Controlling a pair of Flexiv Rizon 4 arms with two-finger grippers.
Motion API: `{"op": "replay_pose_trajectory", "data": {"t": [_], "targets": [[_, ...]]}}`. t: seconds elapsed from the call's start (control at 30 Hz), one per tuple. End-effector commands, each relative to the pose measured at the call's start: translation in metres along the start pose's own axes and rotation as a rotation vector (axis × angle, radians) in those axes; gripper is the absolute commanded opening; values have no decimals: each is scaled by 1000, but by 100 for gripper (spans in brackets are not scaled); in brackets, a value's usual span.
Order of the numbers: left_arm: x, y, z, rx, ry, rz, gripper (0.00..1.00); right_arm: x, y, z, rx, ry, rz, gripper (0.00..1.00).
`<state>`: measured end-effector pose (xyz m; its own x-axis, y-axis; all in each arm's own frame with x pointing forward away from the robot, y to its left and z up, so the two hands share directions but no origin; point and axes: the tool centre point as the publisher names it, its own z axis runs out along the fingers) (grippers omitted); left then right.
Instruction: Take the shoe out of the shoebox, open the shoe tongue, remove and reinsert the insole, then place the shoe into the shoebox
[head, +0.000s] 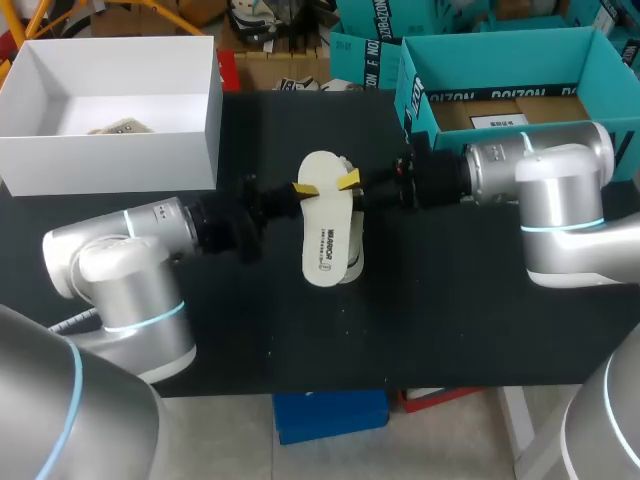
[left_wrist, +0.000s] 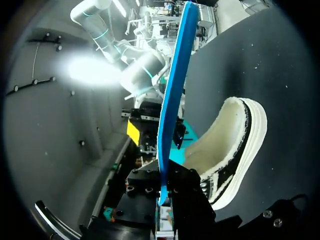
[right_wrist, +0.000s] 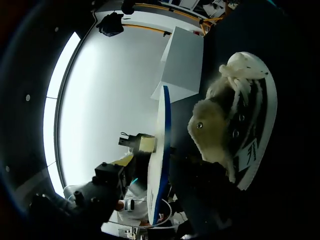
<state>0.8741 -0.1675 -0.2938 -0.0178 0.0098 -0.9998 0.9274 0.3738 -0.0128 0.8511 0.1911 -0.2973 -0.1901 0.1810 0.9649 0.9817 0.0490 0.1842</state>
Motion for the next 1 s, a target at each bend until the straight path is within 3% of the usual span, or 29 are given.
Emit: {"op": "replay_pose_trajectory", "data": {"t": [0.03, 0.3, 0.63, 1.0], "targets": [[-9, -4, -15, 26, 95, -35, 0, 10, -20, -22, -58, -67, 25, 100], [-6, -18, -38, 80, 233, -130, 0, 12, -39, -53, -186, -228, 150, 100], [-2, -41, -67, 141, 335, -209, 0, 29, -69, -89, -425, -385, 285, 100], [2, -53, -68, 226, 392, -217, 0, 57, -114, -114, -678, -525, 373, 100]]}}
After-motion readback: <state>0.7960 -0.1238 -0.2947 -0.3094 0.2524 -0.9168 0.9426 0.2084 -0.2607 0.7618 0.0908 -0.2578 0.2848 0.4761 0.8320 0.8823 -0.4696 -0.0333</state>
